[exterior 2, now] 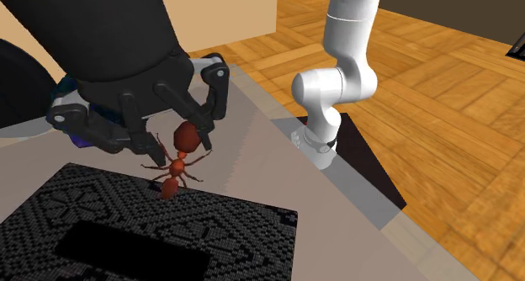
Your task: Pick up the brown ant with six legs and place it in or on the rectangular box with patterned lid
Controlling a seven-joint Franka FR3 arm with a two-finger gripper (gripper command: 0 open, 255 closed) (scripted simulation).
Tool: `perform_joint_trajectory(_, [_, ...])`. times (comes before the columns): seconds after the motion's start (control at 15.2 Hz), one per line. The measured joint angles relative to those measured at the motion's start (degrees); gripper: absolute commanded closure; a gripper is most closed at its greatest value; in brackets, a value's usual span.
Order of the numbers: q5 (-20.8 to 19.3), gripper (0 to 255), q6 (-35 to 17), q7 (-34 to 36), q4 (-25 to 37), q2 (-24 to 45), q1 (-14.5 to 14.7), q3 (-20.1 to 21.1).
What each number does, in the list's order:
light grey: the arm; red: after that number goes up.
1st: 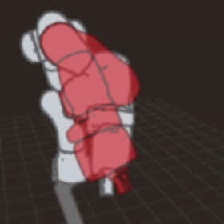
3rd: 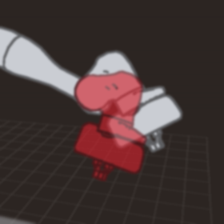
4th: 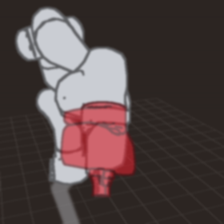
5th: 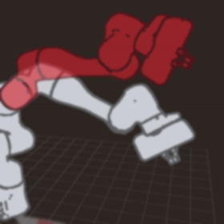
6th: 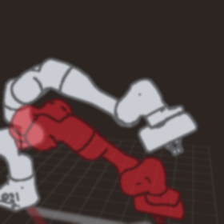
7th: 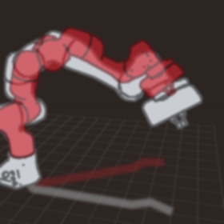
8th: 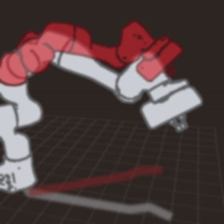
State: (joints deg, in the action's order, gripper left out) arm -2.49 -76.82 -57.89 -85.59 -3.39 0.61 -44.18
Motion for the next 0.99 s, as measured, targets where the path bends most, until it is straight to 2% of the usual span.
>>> perform_joint_trajectory(0.2, [7.78,255,1.79,-6.46,10.0,11.71,-4.28,-3.66])
perform_joint_trajectory(0.33, [13.04,255,4.36,-9.74,17.85,19.01,-8.99,-4.34])
perform_joint_trajectory(0.4, [16.15,255,6.63,-11.33,23.61,23.39,-12.67,-4.24])
perform_joint_trajectory(0.46, [17.45,255,6.95,-12.02,25.29,25.22,-14.16,-3.97])
perform_joint_trajectory(0.53, [18.07,255,6.74,-12.38,25.8,26.17,-14.86,-3.79])
perform_joint_trajectory(0.99, [16.0,255,-0.15,-11.78,16.55,23.39,-11.11,-4.07])
